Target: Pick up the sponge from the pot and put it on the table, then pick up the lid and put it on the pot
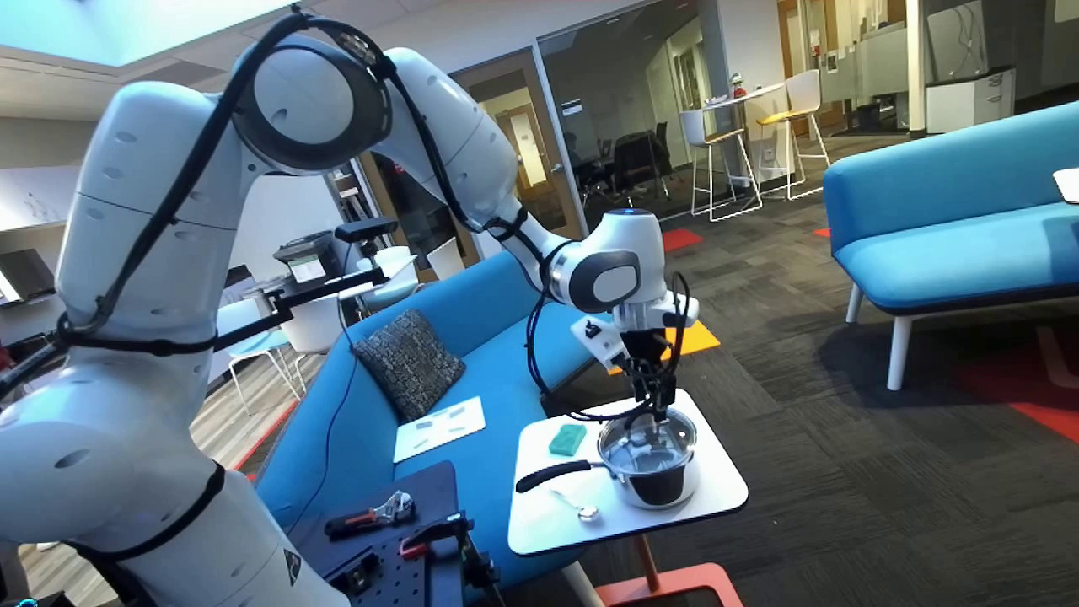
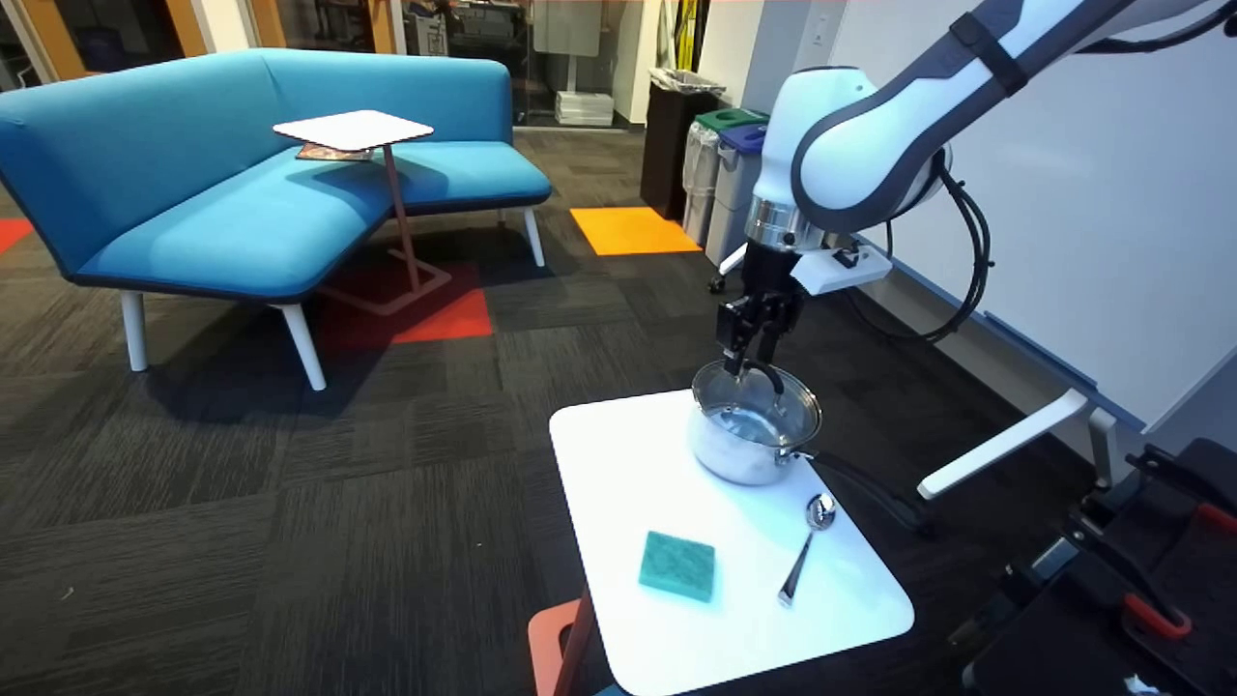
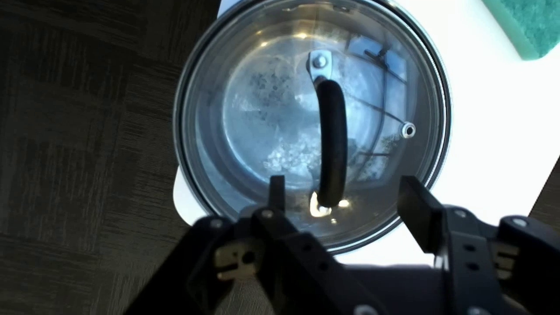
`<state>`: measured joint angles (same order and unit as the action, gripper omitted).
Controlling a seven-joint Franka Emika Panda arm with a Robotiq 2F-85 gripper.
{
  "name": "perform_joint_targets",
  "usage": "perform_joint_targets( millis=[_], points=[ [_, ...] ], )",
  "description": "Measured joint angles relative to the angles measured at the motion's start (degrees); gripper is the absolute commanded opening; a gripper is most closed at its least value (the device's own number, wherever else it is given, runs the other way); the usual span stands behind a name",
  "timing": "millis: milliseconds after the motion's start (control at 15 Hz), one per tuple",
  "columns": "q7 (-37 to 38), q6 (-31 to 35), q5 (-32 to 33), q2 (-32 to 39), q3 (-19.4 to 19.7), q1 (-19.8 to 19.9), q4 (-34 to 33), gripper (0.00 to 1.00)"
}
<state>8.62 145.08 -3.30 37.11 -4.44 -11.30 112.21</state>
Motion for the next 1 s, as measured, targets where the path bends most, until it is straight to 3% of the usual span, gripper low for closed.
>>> perform_joint_targets(
  millis=[200, 733, 1000],
  points=[
    [-0.2, 0.3, 0.0, -2.8, -0.3, 0.1, 2.0, 1.00],
    [-3.5, 7.4, -1.2, -22.1, -3.1, 2.0, 20.8, 1.00],
    [-5.2, 7.7, -2.1, -26.6, -4.2, 2.2, 24.5, 1.00]
  ],
)
